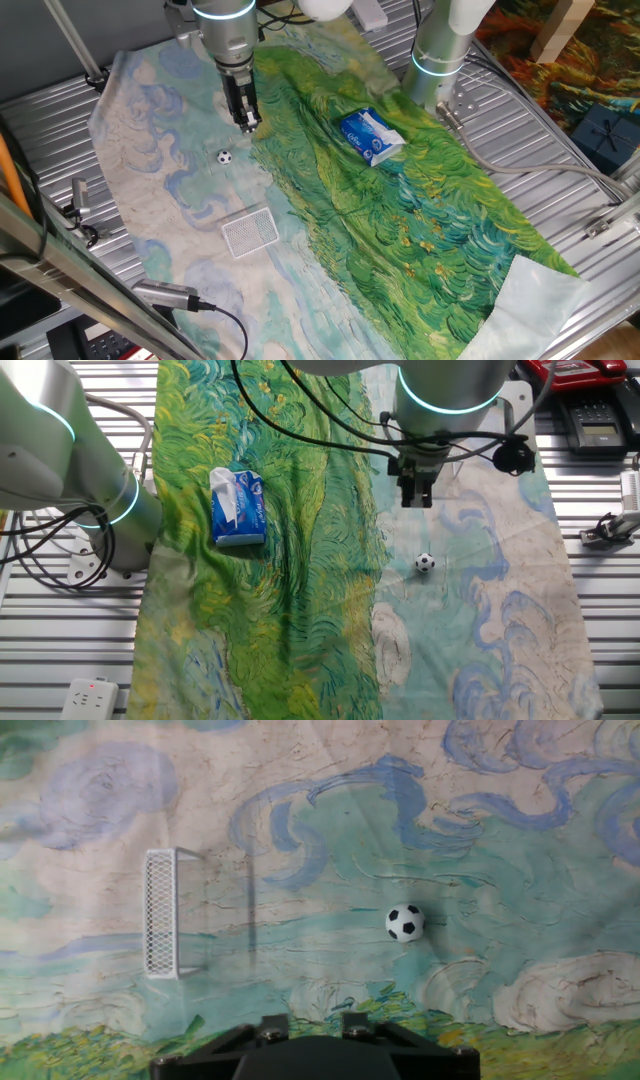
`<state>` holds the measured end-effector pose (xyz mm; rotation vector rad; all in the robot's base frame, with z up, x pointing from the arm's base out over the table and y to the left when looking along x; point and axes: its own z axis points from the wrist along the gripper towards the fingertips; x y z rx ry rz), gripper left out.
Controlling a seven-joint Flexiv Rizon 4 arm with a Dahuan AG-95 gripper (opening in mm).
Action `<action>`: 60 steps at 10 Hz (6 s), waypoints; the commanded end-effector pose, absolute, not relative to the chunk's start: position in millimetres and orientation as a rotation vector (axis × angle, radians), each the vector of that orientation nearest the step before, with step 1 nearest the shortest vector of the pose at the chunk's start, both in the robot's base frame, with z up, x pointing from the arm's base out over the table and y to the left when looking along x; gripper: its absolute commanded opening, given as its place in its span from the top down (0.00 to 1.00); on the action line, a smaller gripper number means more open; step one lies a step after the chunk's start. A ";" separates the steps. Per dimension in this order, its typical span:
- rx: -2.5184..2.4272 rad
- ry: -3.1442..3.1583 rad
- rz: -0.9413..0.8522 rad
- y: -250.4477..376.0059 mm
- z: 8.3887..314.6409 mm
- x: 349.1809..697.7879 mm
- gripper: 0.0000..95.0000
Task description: Push the soccer ball into the goal
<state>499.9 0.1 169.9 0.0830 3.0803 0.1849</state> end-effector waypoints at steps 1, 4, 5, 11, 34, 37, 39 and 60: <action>0.083 3.081 0.182 0.0 170.1 500.0 1.00; 0.075 3.092 0.183 -7.3 163.1 498.6 1.00; 0.061 3.091 0.182 -13.5 160.4 497.2 1.00; -0.062 3.090 0.179 -77.3 108.8 549.4 1.00; -0.212 3.273 0.023 -100.0 68.2 555.0 1.00; -0.190 3.228 0.050 -104.5 37.3 547.8 1.00; -0.192 3.207 0.046 -105.4 27.9 548.4 1.00; -0.107 3.194 0.028 -65.3 46.3 570.7 1.00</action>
